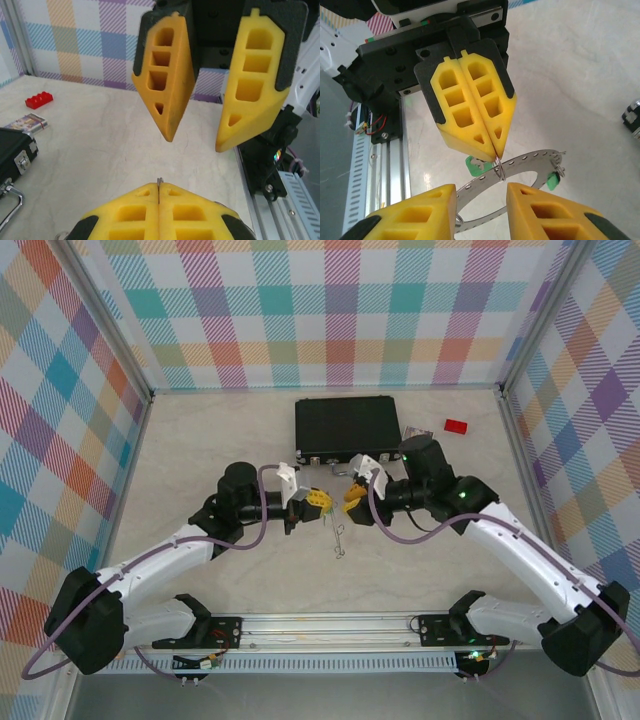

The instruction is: Put the keys on the keyring

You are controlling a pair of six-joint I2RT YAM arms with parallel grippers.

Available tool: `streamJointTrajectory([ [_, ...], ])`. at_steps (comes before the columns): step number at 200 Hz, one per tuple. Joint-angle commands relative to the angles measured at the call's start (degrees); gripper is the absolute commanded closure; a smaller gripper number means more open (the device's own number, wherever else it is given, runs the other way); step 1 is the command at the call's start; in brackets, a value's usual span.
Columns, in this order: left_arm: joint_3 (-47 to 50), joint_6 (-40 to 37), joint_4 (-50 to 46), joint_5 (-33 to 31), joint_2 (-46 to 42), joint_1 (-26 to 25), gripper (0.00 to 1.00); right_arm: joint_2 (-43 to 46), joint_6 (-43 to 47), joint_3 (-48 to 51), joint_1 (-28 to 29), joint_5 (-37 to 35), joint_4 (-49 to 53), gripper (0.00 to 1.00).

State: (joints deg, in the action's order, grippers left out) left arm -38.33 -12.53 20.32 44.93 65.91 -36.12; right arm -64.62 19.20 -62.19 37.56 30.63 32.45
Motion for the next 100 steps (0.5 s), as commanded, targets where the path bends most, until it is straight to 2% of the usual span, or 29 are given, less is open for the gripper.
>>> streamJointTrajectory([
  [1,-1.49,-3.7,-0.89,2.61,-0.45,0.0,1.0,-1.91,3.54,-2.47,0.49,1.26,4.94,0.69],
  [100,-2.19,-4.17,-2.56,4.68,0.56,-0.36,1.0,-6.58,4.73,-1.8,1.19,1.86,2.29,0.67],
])
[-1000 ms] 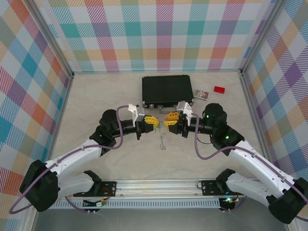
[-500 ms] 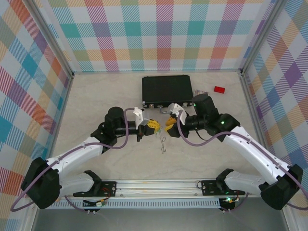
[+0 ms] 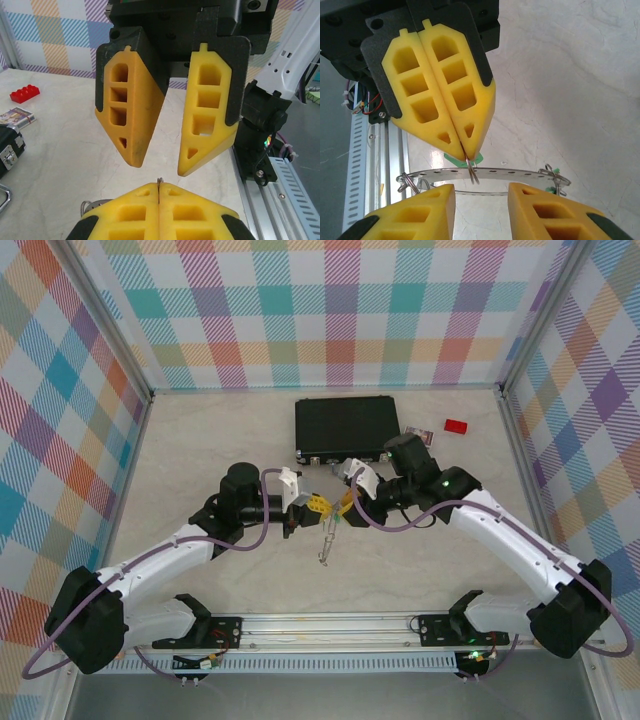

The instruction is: Put the keys on the keyring

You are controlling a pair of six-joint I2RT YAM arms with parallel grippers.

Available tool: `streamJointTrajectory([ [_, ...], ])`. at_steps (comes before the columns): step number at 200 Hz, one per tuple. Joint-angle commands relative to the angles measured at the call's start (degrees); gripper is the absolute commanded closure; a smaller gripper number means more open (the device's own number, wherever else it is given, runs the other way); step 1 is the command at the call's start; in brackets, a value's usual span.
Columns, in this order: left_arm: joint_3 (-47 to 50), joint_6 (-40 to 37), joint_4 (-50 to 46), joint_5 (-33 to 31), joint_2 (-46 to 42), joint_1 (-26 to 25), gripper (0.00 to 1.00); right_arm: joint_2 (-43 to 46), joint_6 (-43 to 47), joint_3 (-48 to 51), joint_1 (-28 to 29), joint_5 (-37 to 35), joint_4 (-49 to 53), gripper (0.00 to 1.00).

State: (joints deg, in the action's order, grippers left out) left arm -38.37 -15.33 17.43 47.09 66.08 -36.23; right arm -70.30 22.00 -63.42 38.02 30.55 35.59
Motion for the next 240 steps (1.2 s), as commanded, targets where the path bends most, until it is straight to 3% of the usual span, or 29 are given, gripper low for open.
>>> streamJointTrajectory([
  [1,-2.15,-1.37,0.32,2.54,0.42,-0.25,1.0,-0.89,1.92,-0.53,0.74,2.01,-0.96,0.67],
  [92,-2.76,-1.23,-0.05,3.61,0.89,-0.42,1.0,-3.52,2.96,-1.26,2.66,3.77,-0.58,0.68],
  [135,-2.61,-1.16,-0.13,3.38,0.66,-0.42,1.0,-4.04,3.23,-1.36,3.02,4.03,-0.33,0.77],
  [151,-2.73,-1.19,-0.21,3.27,0.73,-0.42,1.0,-3.97,3.29,-1.36,3.11,5.06,-0.33,0.84],
  [171,-2.76,-1.24,-0.21,3.17,0.61,-0.42,1.0,-3.9,3.39,-1.36,3.11,6.45,-0.22,1.0],
  [240,-2.42,-0.4,0.79,3.15,0.23,-0.42,1.0,-1.88,2.01,0.7,3.2,5.13,-3.67,1.0],
])
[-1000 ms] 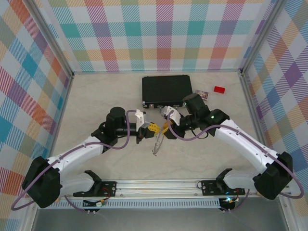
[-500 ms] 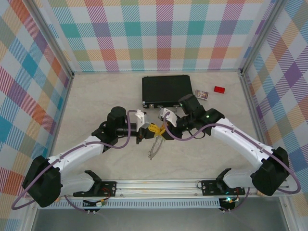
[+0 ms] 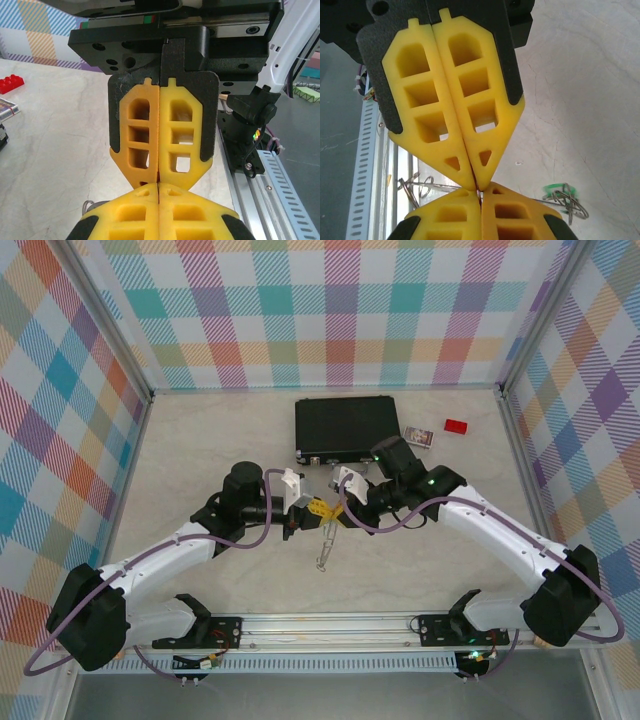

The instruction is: Put the keys on the keyring

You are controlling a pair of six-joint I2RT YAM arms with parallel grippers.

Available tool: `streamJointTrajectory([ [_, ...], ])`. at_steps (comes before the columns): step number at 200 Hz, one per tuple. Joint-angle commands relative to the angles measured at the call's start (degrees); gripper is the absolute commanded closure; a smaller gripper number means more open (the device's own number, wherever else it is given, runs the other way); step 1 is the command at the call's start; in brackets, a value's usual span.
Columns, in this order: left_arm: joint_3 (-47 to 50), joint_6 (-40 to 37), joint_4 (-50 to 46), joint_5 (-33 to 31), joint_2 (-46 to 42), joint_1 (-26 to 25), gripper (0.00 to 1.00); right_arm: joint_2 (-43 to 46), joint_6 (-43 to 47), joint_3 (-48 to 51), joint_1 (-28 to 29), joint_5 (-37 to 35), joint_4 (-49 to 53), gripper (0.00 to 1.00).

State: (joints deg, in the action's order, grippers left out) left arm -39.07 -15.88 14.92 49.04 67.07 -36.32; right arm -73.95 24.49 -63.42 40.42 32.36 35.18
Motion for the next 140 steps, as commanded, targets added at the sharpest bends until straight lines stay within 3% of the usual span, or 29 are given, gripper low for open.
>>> streamJointTrajectory([
  [1,-1.63,0.15,3.38,1.18,-0.82,-0.38,1.0,1.87,-0.49,0.77,0.8,3.32,-3.31,1.0],
  [24,-0.73,1.18,5.15,-0.66,-1.81,-0.34,0.88,3.22,-1.06,2.11,0.8,2.73,-5.75,1.0],
  [35,-0.06,2.47,6.88,-1.99,-2.67,-0.33,0.75,3.94,-1.26,2.93,0.76,2.53,-6.96,1.0],
  [55,1.04,4.31,9.38,-4.37,-4.55,-0.34,0.67,5.48,-2.39,4.62,0.71,2.14,-9.79,1.0],
  [88,4.0,8.0,16.19,-9.92,-7.61,-0.29,0.61,9.11,-5.43,8.41,0.23,1.84,-16.31,1.0],
  [140,7.79,11.87,21.92,-10.58,-9.1,-0.29,0.61,16.07,-15.22,17.34,-1.92,2.41,-35.62,1.0],
])
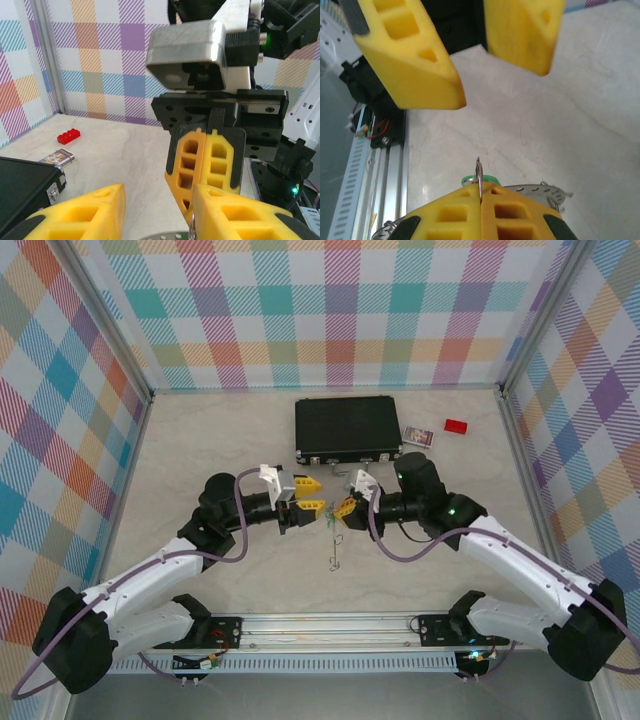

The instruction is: Put the keys on the keyring

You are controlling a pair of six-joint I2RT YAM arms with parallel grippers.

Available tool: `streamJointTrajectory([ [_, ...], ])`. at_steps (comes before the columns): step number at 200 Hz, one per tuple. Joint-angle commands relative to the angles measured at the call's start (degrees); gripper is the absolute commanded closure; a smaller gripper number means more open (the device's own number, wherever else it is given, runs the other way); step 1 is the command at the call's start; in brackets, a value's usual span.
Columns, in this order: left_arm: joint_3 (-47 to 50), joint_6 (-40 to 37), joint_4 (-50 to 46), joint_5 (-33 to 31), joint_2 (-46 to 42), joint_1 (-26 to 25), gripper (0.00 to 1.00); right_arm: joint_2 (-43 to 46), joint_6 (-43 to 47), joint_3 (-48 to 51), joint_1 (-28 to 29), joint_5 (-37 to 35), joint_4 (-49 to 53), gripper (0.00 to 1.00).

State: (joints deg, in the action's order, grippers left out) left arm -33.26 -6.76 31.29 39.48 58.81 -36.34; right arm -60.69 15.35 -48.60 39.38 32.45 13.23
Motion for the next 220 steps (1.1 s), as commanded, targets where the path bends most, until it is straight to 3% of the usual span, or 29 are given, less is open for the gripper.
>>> streamJointTrajectory([
  [1,2.01,2.78,5.59,-1.05,-0.82,-0.25,0.61,2.83,-6.24,2.67,-0.92,2.3,-13.98,1.0],
  [75,3.99,8.3,12.76,0.68,2.64,-0.31,0.59,6.15,-15.11,9.74,-1.8,-0.58,-32.61,1.0],
  [220,-0.7,7.86,10.16,1.76,5.42,-2.43,0.52,4.44,-19.79,9.44,-1.93,3.19,-36.3,1.0],
])
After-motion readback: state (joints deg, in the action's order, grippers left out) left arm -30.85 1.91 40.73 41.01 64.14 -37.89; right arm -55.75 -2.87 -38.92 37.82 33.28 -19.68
